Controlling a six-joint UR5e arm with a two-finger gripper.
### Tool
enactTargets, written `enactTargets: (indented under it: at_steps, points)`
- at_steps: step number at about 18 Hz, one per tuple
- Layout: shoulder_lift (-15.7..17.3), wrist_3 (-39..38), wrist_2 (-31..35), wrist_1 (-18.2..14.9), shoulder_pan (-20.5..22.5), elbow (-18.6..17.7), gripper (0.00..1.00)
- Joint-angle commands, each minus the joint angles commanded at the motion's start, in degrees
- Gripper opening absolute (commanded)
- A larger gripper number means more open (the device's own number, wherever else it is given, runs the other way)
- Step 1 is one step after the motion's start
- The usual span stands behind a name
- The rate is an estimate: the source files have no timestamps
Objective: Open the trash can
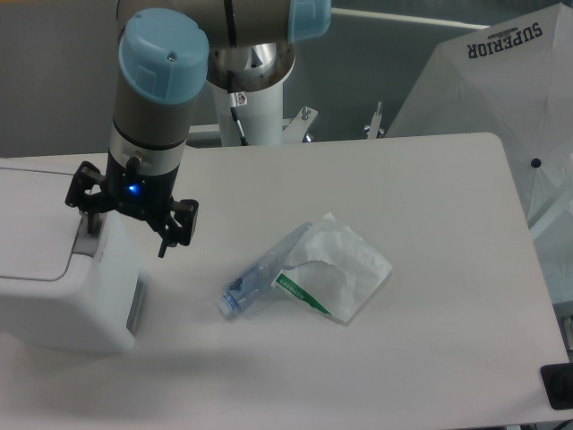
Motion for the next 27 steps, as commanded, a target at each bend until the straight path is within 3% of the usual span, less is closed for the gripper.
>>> enactTargets:
  at_steps: [12,17,24,27]
  points:
    - [0.0,-0.09,0.88,-0.26,0.09,0.61,1.0]
    - [0.44,0.88,1.14,1.14,1.14,1.85,1.0]
    - [1.06,1.84,1.32,5.8,11.5,1.23,1.0]
    - [0.79,8.15,2.98,5.89,16.33,-0.43,1.0]
